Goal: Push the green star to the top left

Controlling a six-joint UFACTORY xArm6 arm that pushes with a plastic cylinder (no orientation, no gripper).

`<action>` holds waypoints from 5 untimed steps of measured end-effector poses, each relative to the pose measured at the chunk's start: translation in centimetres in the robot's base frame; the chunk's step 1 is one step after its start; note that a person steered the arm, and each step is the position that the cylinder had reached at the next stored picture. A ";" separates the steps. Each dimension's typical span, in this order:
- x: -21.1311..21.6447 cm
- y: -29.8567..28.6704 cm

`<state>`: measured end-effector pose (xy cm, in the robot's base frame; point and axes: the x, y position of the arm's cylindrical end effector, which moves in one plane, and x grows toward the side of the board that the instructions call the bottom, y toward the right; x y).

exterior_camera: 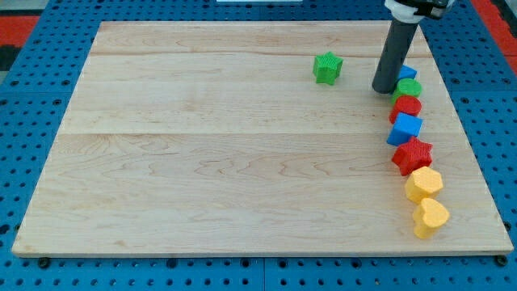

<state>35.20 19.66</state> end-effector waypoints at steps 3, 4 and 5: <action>-4.9 -8.5; -1.9 -8.5; 0.9 -8.5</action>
<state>36.10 11.13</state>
